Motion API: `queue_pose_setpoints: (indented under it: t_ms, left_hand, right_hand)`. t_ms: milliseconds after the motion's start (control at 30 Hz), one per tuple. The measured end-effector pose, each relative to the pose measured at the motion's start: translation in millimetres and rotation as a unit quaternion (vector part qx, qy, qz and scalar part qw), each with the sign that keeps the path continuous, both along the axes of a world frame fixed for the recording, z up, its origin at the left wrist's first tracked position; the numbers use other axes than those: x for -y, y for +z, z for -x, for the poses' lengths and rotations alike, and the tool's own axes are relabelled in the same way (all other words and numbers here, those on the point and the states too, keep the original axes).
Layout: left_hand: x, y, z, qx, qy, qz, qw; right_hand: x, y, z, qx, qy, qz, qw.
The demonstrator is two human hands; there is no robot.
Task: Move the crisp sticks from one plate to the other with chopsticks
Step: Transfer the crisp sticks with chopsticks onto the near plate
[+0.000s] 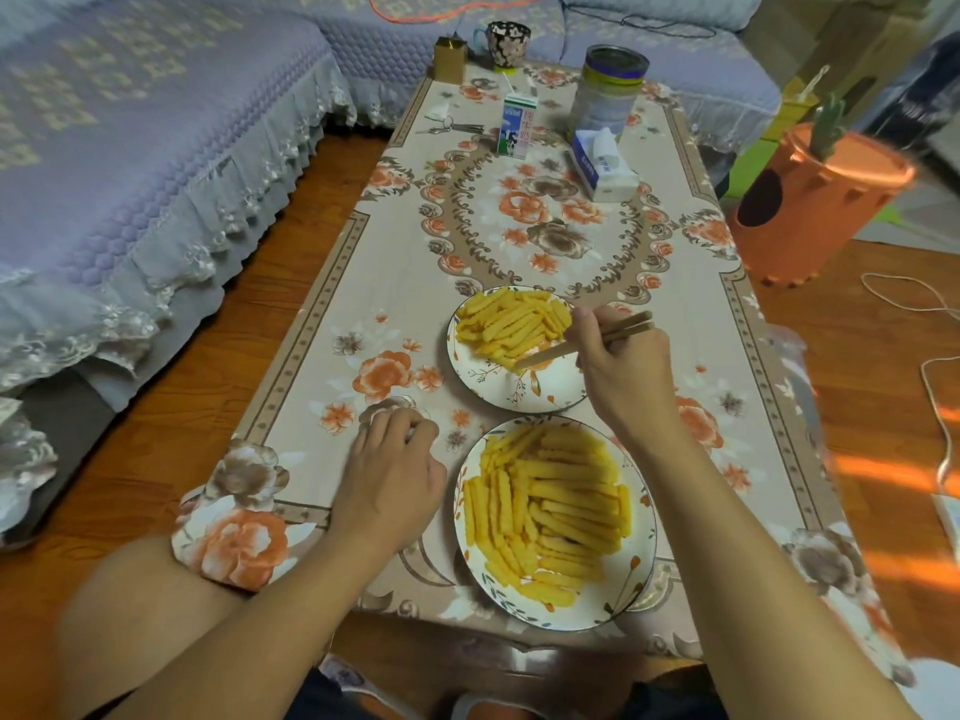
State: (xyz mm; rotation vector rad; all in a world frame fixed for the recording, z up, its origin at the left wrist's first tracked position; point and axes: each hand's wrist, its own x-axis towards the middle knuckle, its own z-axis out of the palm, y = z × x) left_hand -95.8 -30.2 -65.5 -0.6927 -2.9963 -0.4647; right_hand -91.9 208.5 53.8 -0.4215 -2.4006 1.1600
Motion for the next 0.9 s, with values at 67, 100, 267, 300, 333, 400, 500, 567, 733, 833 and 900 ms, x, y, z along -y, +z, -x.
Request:
queue_pose_setpoints:
  t_ms: [67,100,267,300,333,400,500,567,733,833,900]
  left_hand:
    - [0.1,0.0,0.0,0.002,0.000,0.002,1.000]
    - [0.2,0.1,0.1,0.003,-0.001,0.002,1.000]
    - [-0.8,1.7,-1.1,0.004,0.001,0.002,1.000]
    - [-0.8,2.0,-1.2,0.004,0.001,0.002,1.000]
    - [-0.6,2.3,-1.2,0.005,0.002,0.003,1.000]
    - [-0.5,2.8,-1.2,0.006,0.003,0.003,1.000]
    - [0.1,2.9,-1.3,0.007,0.005,0.005,1.000]
    - [-0.1,2.6,-0.8,0.006,0.005,0.006,1.000]
    - [0.2,0.0,-0.5,-0.001,0.006,0.003,1.000]
    - [0.0,-2.8,0.8,-0.004,0.004,-0.009,1.000]
    - [0.1,-3.5,0.4,-0.006,0.001,-0.016,1.000]
  right_hand:
    - [-6.0,0.6,-3.8,-0.008,0.002,0.006,1.000]
    - [-7.9,1.6,-4.4,-0.013,0.006,0.007,1.000]
    - [-8.1,-1.5,1.1,0.013,0.033,0.006,0.999]
    - [-6.5,-4.2,1.8,0.017,0.037,0.012,0.999]
    - [-5.2,-6.9,1.9,0.018,0.042,0.019,0.999]
    - [-3.3,-7.4,-0.1,0.012,0.041,0.035,0.998]
    - [-5.8,6.1,-8.0,0.001,0.009,0.078,0.997]
    - [-14.4,18.9,-17.5,-0.007,-0.033,0.139,0.990]
    - [-42.3,37.7,-60.2,-0.031,-0.138,0.291,0.946]
    - [-53.5,42.0,-92.4,-0.032,-0.187,0.263,0.946]
    - [-58.0,45.6,-113.0,-0.013,-0.207,0.223,0.953]
